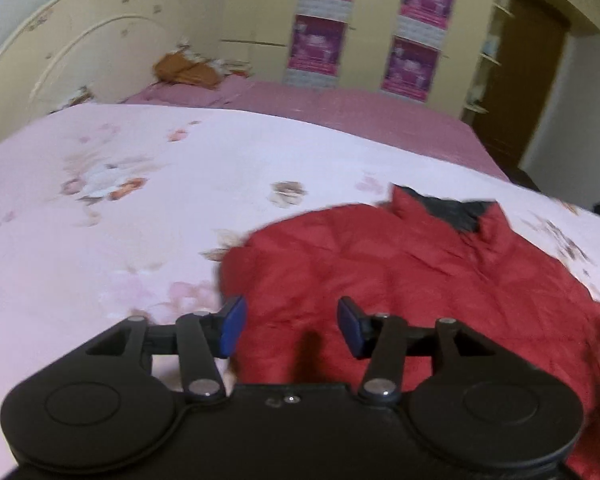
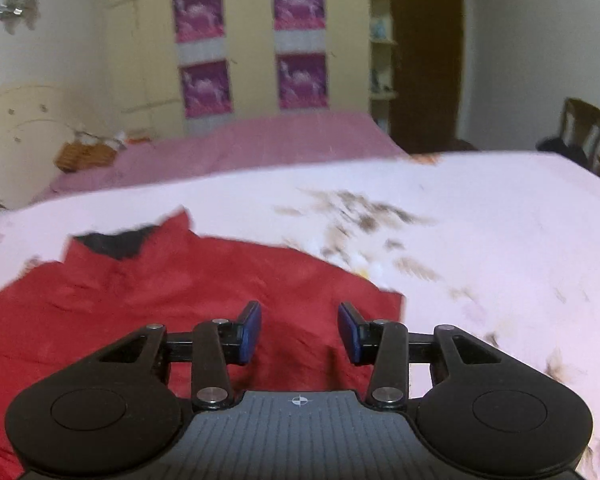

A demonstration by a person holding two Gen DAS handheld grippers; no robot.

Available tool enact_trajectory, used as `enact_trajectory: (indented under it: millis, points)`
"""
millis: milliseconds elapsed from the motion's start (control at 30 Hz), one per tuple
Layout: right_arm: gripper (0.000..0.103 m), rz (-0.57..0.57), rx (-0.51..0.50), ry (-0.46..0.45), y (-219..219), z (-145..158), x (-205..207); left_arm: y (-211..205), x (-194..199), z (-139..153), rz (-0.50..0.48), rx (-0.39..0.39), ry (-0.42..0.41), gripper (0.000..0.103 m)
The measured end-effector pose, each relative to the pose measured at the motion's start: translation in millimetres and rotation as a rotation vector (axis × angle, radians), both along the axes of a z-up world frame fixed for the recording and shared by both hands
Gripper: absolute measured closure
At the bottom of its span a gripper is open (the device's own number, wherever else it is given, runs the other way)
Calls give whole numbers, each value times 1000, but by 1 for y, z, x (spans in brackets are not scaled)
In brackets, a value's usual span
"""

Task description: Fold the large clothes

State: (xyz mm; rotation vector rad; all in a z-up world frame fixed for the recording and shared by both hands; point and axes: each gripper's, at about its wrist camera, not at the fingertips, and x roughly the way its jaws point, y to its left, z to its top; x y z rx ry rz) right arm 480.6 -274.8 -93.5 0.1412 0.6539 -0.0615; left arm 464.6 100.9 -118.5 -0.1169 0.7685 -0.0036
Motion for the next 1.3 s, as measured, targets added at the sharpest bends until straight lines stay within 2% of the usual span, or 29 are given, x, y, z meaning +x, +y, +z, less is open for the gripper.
enact_trajectory:
  millis: [100, 167, 233, 433, 567, 733, 900, 1033, 1300]
  points:
    - [61, 89, 24, 55, 23, -10, 12, -19, 7, -14, -36, 15, 47, 48]
    - [61, 119, 14, 72, 38, -17, 18, -28, 10, -26, -42, 54, 70, 46]
    - [61, 137, -16, 91, 45, -26, 22, -32, 13, -34, -37, 86, 81, 43]
    - [61, 107, -160, 156, 33, -57, 29, -32, 15, -39, -33, 104, 100, 39]
    - [61, 79, -108, 152, 27, -45, 20, -33, 15, -38, -26, 106, 106, 39]
    - [61, 142, -52, 106, 38, -27, -5, -36, 15, -38, -19, 117, 107, 38]
    - [61, 186, -128, 164, 43, -45, -12, -39, 13, -39, -21, 145, 98, 37]
    - [61, 182, -141, 192, 31, -52, -16, -41, 12, -41, -22, 176, 90, 30]
    - [61, 228, -134, 223, 26, -59, -8, -49, 11, -39, 26, 228, 90, 24]
